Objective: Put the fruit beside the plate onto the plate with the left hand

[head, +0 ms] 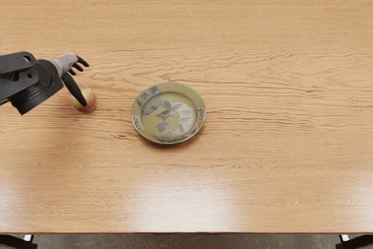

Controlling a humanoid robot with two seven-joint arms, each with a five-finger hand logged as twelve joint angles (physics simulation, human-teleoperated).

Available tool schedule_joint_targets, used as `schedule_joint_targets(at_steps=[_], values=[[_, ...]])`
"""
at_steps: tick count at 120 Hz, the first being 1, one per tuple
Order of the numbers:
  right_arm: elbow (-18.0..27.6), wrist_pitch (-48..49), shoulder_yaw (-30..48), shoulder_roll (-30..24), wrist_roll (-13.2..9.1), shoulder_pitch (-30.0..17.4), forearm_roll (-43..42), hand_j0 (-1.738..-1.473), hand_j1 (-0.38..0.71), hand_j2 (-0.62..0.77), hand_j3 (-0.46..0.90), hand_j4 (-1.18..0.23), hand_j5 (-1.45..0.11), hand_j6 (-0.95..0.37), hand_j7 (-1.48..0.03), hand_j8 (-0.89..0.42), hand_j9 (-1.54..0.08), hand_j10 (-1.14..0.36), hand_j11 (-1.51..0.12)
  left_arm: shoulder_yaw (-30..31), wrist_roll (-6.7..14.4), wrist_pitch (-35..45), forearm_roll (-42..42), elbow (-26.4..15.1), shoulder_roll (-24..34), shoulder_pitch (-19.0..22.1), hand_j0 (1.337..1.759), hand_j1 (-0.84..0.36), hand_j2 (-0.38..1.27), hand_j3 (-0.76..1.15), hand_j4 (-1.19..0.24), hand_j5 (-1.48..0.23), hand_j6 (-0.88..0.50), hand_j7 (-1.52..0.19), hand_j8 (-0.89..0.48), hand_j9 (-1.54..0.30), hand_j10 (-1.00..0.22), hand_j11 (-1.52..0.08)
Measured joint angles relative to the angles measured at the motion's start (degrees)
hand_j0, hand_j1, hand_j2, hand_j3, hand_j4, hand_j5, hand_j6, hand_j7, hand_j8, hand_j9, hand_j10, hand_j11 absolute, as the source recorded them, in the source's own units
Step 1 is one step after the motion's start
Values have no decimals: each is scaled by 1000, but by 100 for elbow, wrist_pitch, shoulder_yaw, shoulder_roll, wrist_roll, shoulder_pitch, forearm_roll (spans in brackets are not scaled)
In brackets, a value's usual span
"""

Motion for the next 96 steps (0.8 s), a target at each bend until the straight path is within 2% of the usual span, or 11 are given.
schedule_joint_targets(at_steps=[9,26,32,36,40,43,52,56,59,75,96], values=[[-1,0,0,0,-1,1,-1,-1658,-307,-7,0,-35,-45,-35,-45,-35,-45,-35,-45,204,3,40,0,88,-118,-126,1658,67,132,0,-249,-328,-251,-327,-251,-327,-250,-327],[-2,0,0,0,-6,13,1,-1658,-308,-7,0,-35,-45,-35,-45,-35,-45,-35,-45,511,5,68,-31,156,-406,-175,1657,107,102,0,-244,-336,-246,-335,-247,-334,-246,-333],[-2,0,0,0,-7,29,0,-1658,-308,-7,0,-35,-45,-35,-45,-35,-45,-35,-45,578,6,72,-39,166,-430,-175,1657,79,83,0,-247,-335,-249,-334,-251,-332,-250,-331],[-2,0,0,0,-8,39,1,-1658,-308,-7,0,-35,-45,-35,-45,-35,-45,-35,-45,621,8,75,-41,171,-432,-171,1658,21,139,0,-251,-333,-254,-331,-256,-329,-256,-327],[-2,0,0,0,-8,46,1,-1658,-308,-7,0,-35,-45,-35,-45,-35,-45,-35,-45,652,7,75,-42,174,-432,-167,1658,21,125,0,-251,-336,-255,-334,-257,-333,-257,-331],[-2,-1,0,0,-8,50,0,-1658,-308,-7,0,-35,-45,-35,-45,-35,-45,-35,-45,669,5,76,-48,173,-432,-166,1658,-5,185,0,-252,-337,-255,-335,-257,-333,-256,-332],[-2,0,0,0,-8,57,2,-1658,-308,-7,0,-35,-45,-35,-45,-35,-45,-35,-45,705,4,75,-59,164,-440,-143,1658,-44,146,0,-247,-342,-251,-340,-252,-339,-252,-339],[-2,0,0,0,-9,59,2,-1658,-308,-7,0,-35,-45,-35,-45,-35,-45,-35,-45,715,6,73,-55,161,-441,-140,1658,-109,258,0,-248,-343,-252,-341,-254,-340,-254,-339],[-2,0,0,0,-9,60,3,-1658,-308,-7,0,-35,-45,-35,-45,-35,-45,-35,-45,720,7,69,-52,159,-441,-140,1658,-170,407,0,-246,-348,-250,-345,-253,-343,-253,-342],[-2,-1,0,0,-9,63,0,-1658,-308,-7,0,-35,-45,-35,-45,-35,-45,-35,-45,764,4,77,-80,156,-455,-139,1658,-83,230,0,-266,-361,-269,-359,-270,-358,-270,-357],[-2,-1,0,0,-9,64,2,-1658,-308,-7,0,-35,-45,-35,-45,-35,-45,-35,-45,864,3,83,-89,156,-489,-157,1658,-118,149,0,-350,-462,-352,-461,-353,-461,-352,-460]])
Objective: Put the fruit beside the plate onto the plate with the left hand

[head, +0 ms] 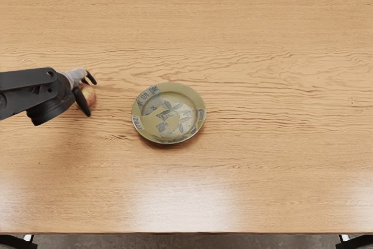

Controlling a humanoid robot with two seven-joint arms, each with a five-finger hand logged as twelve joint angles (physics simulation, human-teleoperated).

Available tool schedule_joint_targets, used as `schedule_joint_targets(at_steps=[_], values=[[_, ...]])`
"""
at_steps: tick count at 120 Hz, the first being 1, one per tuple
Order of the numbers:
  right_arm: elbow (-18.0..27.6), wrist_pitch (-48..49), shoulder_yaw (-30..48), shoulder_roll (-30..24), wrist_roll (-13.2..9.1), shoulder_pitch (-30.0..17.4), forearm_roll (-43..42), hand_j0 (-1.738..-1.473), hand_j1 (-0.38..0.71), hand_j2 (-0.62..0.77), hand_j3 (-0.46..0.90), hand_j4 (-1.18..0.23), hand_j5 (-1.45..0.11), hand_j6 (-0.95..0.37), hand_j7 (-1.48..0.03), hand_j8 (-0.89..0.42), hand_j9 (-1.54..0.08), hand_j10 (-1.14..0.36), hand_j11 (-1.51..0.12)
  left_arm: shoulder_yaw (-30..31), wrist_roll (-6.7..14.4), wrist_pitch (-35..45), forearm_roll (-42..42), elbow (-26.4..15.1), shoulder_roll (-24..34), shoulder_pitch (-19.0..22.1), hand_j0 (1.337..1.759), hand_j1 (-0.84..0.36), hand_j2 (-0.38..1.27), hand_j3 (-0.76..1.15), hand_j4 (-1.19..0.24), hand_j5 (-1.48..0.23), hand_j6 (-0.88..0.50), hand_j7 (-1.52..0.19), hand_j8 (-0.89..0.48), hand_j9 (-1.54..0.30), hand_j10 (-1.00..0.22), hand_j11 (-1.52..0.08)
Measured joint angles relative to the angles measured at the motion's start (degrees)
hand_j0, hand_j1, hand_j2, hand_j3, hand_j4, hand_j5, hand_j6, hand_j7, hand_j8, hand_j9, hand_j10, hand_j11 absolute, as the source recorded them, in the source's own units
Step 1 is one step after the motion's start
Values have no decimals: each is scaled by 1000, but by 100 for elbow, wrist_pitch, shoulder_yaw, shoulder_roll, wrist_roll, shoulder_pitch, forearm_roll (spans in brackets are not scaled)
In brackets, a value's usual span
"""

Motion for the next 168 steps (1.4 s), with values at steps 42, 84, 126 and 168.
schedule_joint_targets(at_steps=[42,84,126,168], values=[[-2,1,0,0,-2,14,-1,-1658,-308,-7,0,-35,-45,-35,-45,-35,-45,-35,-45,25,3,-44,13,-28,8,-70,1651,-144,82,0,-644,-852,-345,-853,-288,-860,-443,-864],[-2,2,0,0,-8,18,0,-1658,-308,-7,0,-35,-45,-35,-45,-35,-45,-35,-45,19,10,-425,-335,-292,66,-624,1645,-164,207,0,-649,-1121,-239,-1136,-136,-1142,-335,-1119],[-4,2,0,0,-9,26,0,-1658,-308,-7,0,-35,-45,-35,-45,-35,-45,-35,-45,16,14,-1184,-2099,-1010,92,-1498,1642,-180,157,0,-794,-1163,-287,-1205,-98,-1233,-324,-1167],[-1,2,0,0,-9,26,1,-1658,-308,-7,0,-35,-45,-35,-45,-35,-45,-35,-45,-21,9,-1259,-2738,-1321,-327,-1841,1638,-228,298,0,-839,-1178,-303,-1221,-79,-1236,-306,-1198]])
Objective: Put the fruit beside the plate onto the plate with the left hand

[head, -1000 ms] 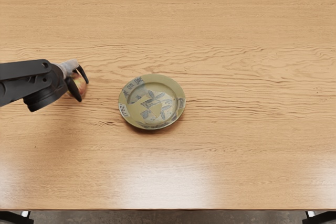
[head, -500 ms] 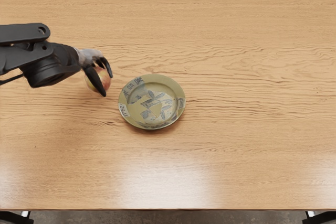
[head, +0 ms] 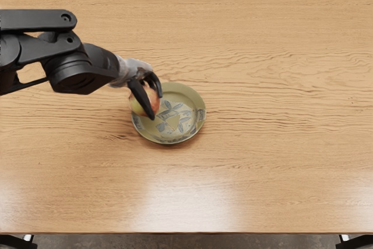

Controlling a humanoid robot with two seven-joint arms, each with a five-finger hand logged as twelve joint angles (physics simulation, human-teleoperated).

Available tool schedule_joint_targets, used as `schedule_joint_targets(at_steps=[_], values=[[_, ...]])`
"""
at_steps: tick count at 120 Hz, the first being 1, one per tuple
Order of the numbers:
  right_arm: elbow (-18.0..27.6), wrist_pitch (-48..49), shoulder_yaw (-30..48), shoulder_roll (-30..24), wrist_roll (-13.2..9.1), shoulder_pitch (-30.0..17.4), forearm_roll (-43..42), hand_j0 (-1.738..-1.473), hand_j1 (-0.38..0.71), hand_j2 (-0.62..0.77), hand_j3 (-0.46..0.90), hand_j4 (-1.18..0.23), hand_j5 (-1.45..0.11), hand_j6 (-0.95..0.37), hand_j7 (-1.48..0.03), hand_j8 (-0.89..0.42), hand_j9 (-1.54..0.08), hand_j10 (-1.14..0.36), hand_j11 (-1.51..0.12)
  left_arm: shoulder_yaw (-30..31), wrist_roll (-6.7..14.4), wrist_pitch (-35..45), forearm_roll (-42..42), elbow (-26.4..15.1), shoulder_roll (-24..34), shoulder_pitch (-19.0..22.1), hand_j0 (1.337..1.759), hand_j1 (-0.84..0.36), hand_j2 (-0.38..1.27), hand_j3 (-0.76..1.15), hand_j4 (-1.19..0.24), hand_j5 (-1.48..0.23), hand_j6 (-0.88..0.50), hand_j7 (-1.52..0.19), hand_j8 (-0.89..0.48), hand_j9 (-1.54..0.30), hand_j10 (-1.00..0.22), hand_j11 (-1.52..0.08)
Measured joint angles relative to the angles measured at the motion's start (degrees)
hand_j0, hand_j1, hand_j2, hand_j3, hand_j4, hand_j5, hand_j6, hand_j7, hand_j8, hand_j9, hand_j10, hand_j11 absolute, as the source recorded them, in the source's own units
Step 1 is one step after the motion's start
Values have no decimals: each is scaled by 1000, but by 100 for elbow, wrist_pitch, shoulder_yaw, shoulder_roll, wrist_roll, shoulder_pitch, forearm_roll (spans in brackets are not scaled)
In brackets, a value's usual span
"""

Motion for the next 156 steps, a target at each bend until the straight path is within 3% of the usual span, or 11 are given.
schedule_joint_targets(at_steps=[4,13,21,44,45,83,103,119,136,156], values=[[0,0,0,0,0,0,-1,-1658,-308,-7,0,-35,-45,-35,-45,-35,-45,-35,-45,-1,1,-7,-51,-3,-45,-19,1638,-171,218,0,-830,-1202,-334,-1232,-126,-1241,-314,-1198],[0,-1,0,0,0,0,-1,-1658,-308,-7,0,-35,-45,-35,-45,-35,-45,-35,-45,-1,0,-4,-125,1,-191,-21,1641,-179,451,0,-819,-1238,-409,-1234,-210,-1235,-368,-1188],[0,-5,0,0,0,0,-2,-1658,-308,-7,0,-35,-45,-35,-45,-35,-45,-35,-45,-3,-3,36,-135,38,-204,-23,1644,-188,464,0,-752,-1148,-403,-1131,-248,-1126,-341,-1090],[-1,-7,0,0,0,-4,-2,-1658,-308,-7,0,-35,-45,-35,-45,-35,-45,-35,-45,-22,-9,169,-112,118,-213,-48,1653,-50,219,0,-456,-646,-320,-639,-260,-637,-322,-631],[-1,-7,0,0,0,-5,-2,-1658,-308,-7,0,-35,-45,-35,-45,-35,-45,-35,-45,-25,-9,170,-116,118,-213,-48,1653,-46,211,0,-446,-635,-315,-629,-257,-627,-263,-618],[1,-6,0,0,0,-3,-1,-1658,-307,-7,0,-35,-45,-35,-45,-35,-45,-35,-45,-367,-10,117,-179,95,-82,-21,1657,31,85,0,-291,-389,-264,-388,-251,-388,-252,-386],[1,-7,0,0,0,-1,0,-1658,-308,-7,0,-35,-45,-35,-45,-35,-45,-35,-45,-773,-10,-740,-809,-76,1178,-17,1658,42,65,0,-268,-352,-256,-352,-250,-352,-251,-351],[1,-7,0,0,0,-1,1,-1658,-308,-7,0,-35,-45,-35,-45,-35,-45,-35,-45,-950,-10,-1884,-1693,-294,2157,100,1658,46,58,0,-259,-339,-252,-338,-250,-338,-250,-338],[1,-7,0,0,0,0,3,-1658,-308,-7,0,-35,-45,-35,-45,-35,-45,-35,-45,-1278,-10,-3045,-2166,-401,2984,831,1658,48,54,0,-254,-331,-250,-331,-249,-331,-249,-331],[1,-7,0,0,0,0,4,-1658,-308,-7,0,-35,-45,-35,-45,-35,-45,-35,-45,-1491,-10,-3519,-2247,-383,3585,1011,1658,50,51,0,-250,-327,-249,-327,-248,-326,-249,-326]])
